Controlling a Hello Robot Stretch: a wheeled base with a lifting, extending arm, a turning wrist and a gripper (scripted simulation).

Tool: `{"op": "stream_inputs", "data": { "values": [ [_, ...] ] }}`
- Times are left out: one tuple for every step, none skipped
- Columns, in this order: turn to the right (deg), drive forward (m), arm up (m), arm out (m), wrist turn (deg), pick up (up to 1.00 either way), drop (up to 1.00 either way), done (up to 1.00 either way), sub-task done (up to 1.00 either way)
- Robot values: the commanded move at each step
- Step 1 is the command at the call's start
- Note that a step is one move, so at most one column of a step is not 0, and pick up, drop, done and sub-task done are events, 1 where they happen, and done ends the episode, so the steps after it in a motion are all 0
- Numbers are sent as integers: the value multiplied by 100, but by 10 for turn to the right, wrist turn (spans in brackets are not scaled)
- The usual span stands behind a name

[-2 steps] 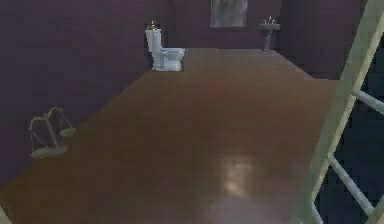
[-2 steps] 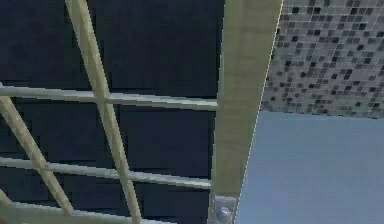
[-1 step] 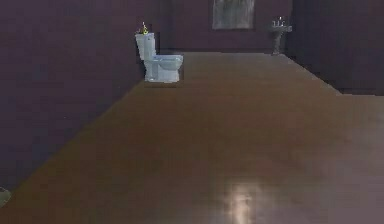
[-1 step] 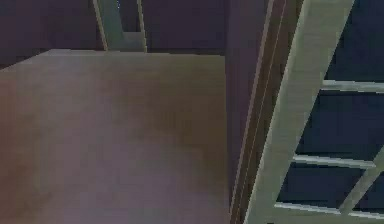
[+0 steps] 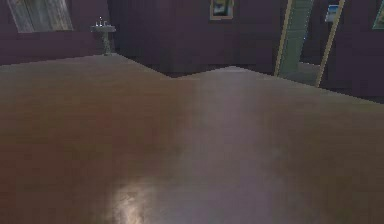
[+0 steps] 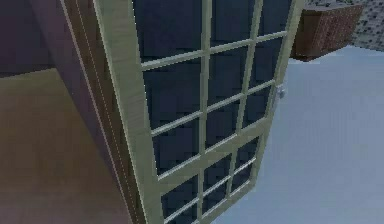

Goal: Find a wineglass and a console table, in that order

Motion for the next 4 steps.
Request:
{"op": "stream_inputs", "data": {
  "values": [
    [30,0,0,0,0,0,0,0,0],
    [0,45,0,0,0,0,0,0,0],
    [450,0,0,0,0,0,0,0,0],
    [0,10,0,0,0,0,0,0,0]
  ]
}}
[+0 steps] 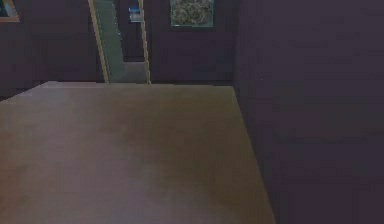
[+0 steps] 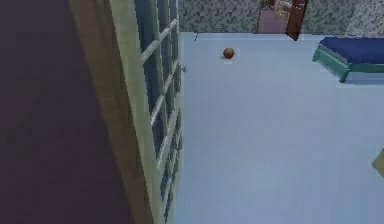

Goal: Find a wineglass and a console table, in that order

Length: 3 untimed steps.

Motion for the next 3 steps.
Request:
{"op": "stream_inputs", "data": {
  "values": [
    [-180,0,0,0,0,0,0,0,0],
    [0,100,0,0,0,0,0,0,0],
    [0,100,0,0,0,0,0,0,0]
  ]
}}
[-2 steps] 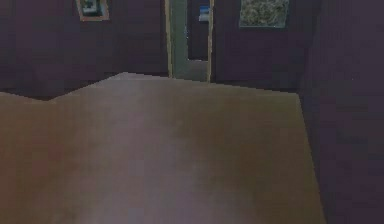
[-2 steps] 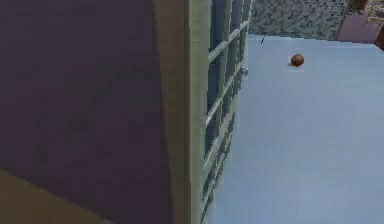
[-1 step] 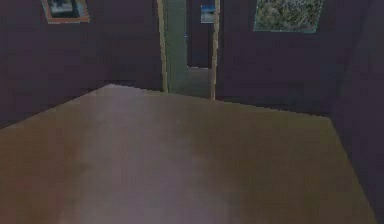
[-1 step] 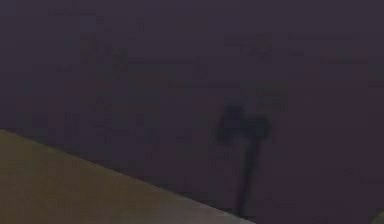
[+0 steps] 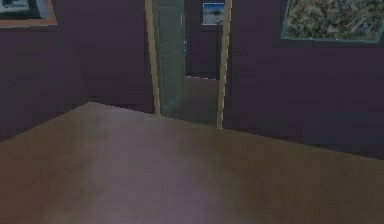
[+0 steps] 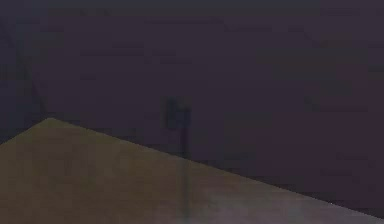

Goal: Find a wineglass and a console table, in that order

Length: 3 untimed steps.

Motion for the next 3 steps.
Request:
{"op": "stream_inputs", "data": {
  "values": [
    [-30,0,0,0,0,0,0,0,0],
    [0,100,0,0,0,0,0,0,0],
    [0,100,0,0,0,0,0,0,0]
  ]
}}
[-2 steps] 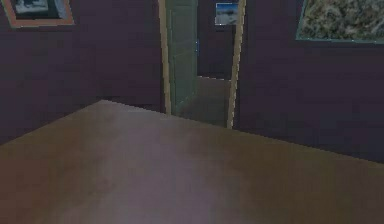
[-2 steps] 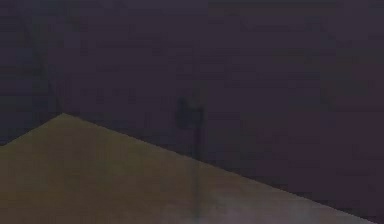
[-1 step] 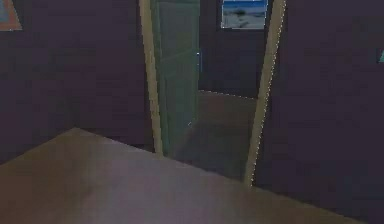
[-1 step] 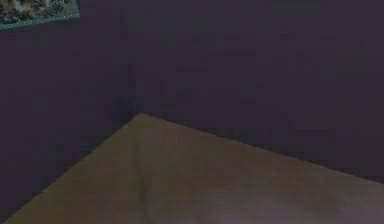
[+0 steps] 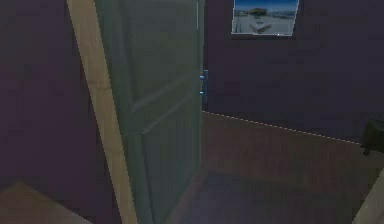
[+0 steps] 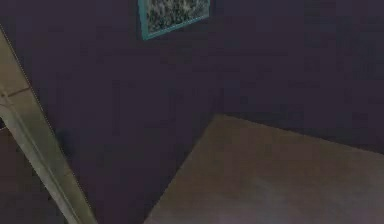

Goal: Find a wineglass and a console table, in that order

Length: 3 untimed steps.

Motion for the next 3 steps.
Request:
{"op": "stream_inputs", "data": {
  "values": [
    [0,25,0,0,0,0,0,0,0],
    [240,0,0,0,0,0,0,0,0],
    [0,60,0,0,0,0,0,0,0]
  ]
}}
